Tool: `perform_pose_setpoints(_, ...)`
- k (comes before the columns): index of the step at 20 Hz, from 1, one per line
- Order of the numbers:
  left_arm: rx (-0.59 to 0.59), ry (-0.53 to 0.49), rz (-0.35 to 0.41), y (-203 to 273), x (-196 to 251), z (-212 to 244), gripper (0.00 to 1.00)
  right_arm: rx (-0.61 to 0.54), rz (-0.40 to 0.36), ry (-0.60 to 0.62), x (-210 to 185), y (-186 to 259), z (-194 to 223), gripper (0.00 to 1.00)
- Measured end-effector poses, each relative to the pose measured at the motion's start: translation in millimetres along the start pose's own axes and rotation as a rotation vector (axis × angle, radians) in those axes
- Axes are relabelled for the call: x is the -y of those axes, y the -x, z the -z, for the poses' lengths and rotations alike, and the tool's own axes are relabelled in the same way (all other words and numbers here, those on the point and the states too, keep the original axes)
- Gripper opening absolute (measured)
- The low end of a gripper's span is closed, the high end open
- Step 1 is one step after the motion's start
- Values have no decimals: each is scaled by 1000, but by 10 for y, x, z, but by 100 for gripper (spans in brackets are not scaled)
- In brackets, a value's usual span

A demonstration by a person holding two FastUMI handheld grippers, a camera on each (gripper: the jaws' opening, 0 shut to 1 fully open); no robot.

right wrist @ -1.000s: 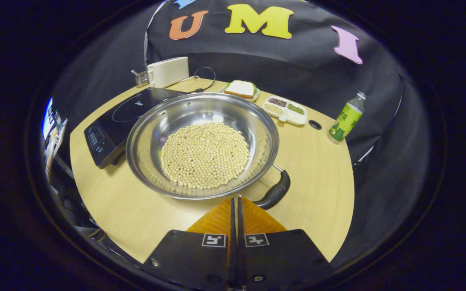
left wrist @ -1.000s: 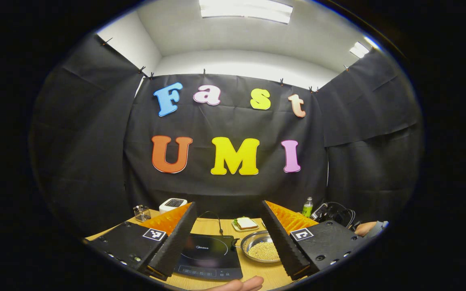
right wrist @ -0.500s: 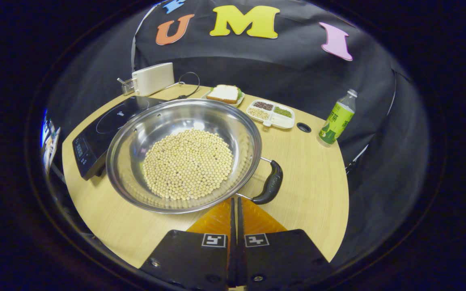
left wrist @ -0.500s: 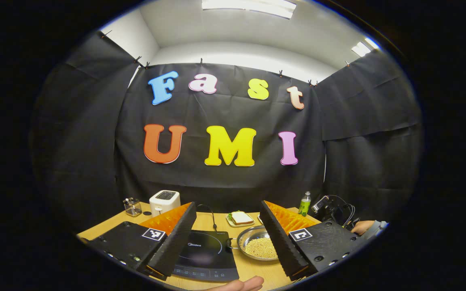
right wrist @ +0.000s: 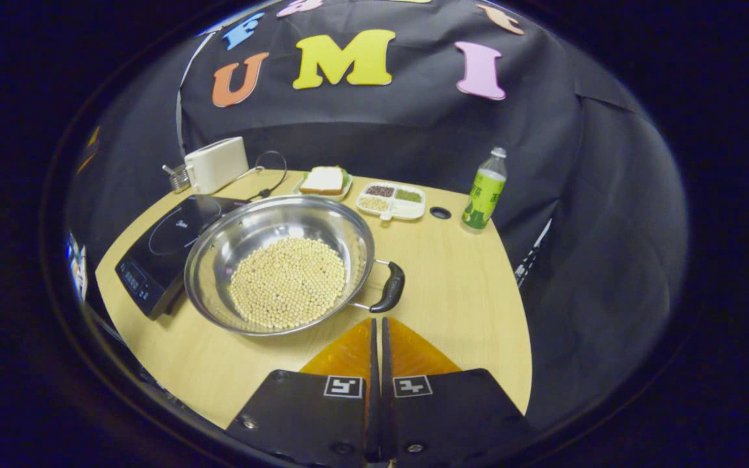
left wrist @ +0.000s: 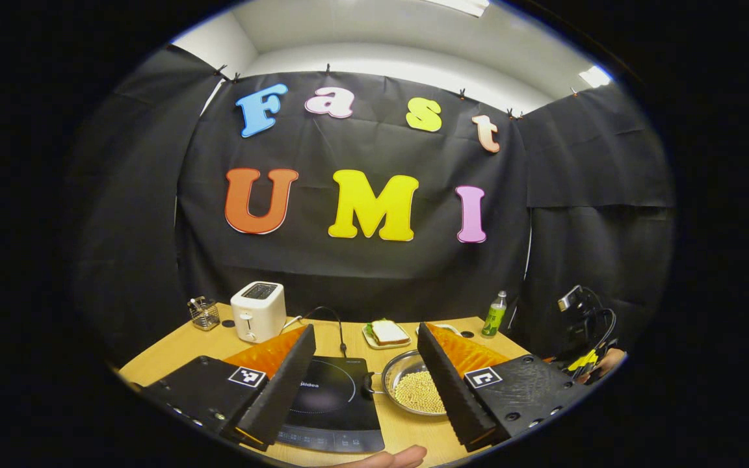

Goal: First push the handle of the pot to place it horizontally, then grasp the pot with both hands and set it on the induction cooktop.

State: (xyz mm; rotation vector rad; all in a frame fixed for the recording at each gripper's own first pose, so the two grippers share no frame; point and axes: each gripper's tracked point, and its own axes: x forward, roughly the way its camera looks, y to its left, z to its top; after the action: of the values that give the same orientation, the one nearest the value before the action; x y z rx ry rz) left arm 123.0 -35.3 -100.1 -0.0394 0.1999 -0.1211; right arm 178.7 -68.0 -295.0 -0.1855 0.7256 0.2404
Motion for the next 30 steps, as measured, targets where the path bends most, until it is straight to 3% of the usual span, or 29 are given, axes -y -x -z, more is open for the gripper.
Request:
perform_pose_setpoints(2,-47,12,15,-109,65,148,95,71,13,-12,17,148,-170,2)
perform_pose_setpoints(4,-92,9,12,-239,81,295,95,105,17,-36,17,258,-265,17)
perform_pose_setpoints(5,-113,5,6,-319,77,375,95,122,21,-37,23,294,-314,18)
perform_pose_setpoints(6,-134,3,2,-397,71,443,95,138,41,-36,62,324,-365,31)
perform_pose_setpoints(7,-156,4,5,-481,86,527,95,156,47,-35,68,350,-417,32)
perform_pose_setpoints(9,-207,2,10,-638,111,710,95,163,46,-44,60,364,-450,47)
perform_pose_setpoints(10,-234,-9,2,-718,85,804,95,159,41,-48,49,352,-460,68)
perform_pose_setpoints(12,-301,-24,-3,-887,43,1037,96,151,58,-51,107,285,-482,78)
perform_pose_setpoints(14,-376,-26,0,-1037,50,1291,96,141,62,-58,109,201,-498,82)
perform_pose_setpoints(21,-583,-14,-11,-1509,-10,2040,96,45,26,-145,78,-382,-412,82)
perform_pose_setpoints(30,-718,24,-4,-1756,11,2437,95,-29,-9,-215,77,-834,-274,81)
